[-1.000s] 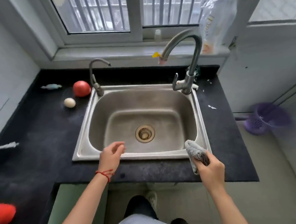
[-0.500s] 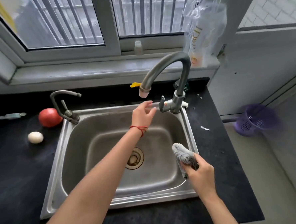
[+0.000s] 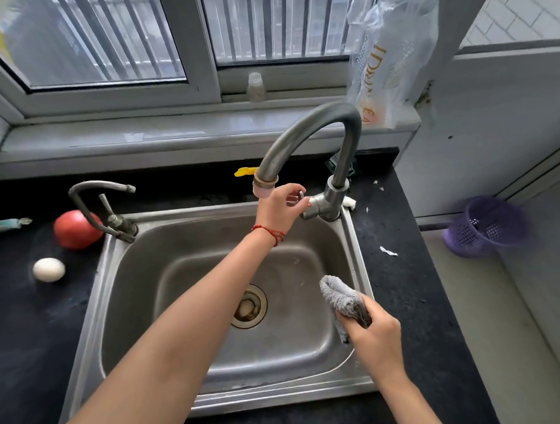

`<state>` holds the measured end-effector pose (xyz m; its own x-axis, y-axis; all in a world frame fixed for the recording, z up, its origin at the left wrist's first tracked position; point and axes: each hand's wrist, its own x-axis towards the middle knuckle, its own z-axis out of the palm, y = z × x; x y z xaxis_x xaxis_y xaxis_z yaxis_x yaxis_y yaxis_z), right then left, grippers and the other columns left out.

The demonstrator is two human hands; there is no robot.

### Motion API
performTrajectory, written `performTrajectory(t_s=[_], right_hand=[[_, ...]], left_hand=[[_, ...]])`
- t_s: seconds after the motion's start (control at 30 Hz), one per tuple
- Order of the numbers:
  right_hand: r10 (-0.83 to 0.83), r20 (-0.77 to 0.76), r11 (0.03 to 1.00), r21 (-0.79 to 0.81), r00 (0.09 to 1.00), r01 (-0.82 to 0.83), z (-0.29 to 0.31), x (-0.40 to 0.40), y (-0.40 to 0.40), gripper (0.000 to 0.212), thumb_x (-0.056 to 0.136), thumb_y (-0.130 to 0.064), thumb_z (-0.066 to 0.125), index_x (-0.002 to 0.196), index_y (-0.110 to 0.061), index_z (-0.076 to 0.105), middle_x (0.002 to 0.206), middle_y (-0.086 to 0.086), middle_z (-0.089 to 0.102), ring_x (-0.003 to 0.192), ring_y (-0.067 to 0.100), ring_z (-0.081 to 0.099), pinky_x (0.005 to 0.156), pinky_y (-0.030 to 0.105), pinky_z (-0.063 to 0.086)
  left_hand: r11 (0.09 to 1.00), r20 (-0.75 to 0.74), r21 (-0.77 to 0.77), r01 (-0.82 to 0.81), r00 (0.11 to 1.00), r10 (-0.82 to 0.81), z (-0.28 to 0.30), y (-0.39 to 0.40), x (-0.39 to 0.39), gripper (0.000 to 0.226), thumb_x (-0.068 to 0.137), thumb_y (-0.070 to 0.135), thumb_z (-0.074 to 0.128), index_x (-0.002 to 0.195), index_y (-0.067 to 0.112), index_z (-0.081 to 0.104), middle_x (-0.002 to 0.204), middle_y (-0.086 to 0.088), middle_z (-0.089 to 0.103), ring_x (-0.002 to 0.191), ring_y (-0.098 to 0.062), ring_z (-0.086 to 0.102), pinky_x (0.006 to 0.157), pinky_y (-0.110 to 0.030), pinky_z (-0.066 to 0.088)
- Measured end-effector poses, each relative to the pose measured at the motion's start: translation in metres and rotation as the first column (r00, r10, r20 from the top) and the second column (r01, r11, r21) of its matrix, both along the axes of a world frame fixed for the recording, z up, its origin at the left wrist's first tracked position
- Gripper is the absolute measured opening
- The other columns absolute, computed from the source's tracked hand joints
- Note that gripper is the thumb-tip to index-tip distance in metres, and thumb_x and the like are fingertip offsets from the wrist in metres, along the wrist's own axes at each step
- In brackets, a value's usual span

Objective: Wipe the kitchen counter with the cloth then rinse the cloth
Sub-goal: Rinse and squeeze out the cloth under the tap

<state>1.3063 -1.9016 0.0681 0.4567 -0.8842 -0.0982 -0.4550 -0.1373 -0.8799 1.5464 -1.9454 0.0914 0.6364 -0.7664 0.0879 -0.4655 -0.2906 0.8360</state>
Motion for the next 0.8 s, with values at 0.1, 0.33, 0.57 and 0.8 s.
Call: performTrajectory(t_s=[0.1,0.33,0.57,0.8], right_hand=[[0.012,-0.014,1.0,-0.002,1.0,-0.012,-0.001,0.002,-0.002,0.033,0.074,-0.005,0.072,0.106,-0.015,0.069,0.097,-0.002,0.073,0.092,0.007,0.063,0.079,0.016,0.048],[0.048,-0.027,0.999,-0.014,0.999,-0.048,0.0,0.01,-0.004,0.035,0.074,-0.007,0.073,0.107,-0.015,0.068,0.098,-0.004,0.072,0.09,0.005,0.064,0.08,0.012,0.047],[0.079,0.05,0.991,0.107,0.996,-0.084,0.01,0.035,-0.01,0.027,0.077,-0.009,0.071,0.099,-0.025,0.067,0.088,-0.012,0.071,0.085,0.002,0.064,0.073,0.006,0.046],[0.044,0.25,0.898,0.414,0.967,-0.148,0.01,0.105,-0.018,0.019,0.081,-0.002,0.064,0.097,-0.012,0.063,0.083,-0.002,0.065,0.072,0.001,0.061,0.061,0.008,0.049]], left_hand=[[1.0,-0.023,-0.015,-0.011,1.0,0.01,-0.005,0.002,0.003,0.018,0.079,0.013,0.068,0.093,0.0,0.069,0.09,-0.015,0.073,0.078,-0.016,0.065,0.068,0.001,0.044],[0.999,-0.027,-0.038,-0.021,0.999,0.02,-0.015,0.007,0.008,0.019,0.079,0.012,0.068,0.094,0.0,0.068,0.092,-0.017,0.072,0.085,-0.022,0.069,0.073,0.003,0.045],[0.995,-0.137,0.101,0.023,0.991,-0.009,-0.01,0.041,0.026,0.047,0.08,0.023,0.068,0.123,0.009,0.057,0.114,-0.009,0.069,0.104,-0.014,0.061,0.098,-0.03,0.047],[0.983,-0.54,0.185,-0.016,0.834,0.116,-0.036,0.111,0.021,0.026,0.093,0.026,0.048,0.099,0.01,0.067,0.089,-0.005,0.069,0.081,-0.015,0.064,0.073,-0.028,0.052]])
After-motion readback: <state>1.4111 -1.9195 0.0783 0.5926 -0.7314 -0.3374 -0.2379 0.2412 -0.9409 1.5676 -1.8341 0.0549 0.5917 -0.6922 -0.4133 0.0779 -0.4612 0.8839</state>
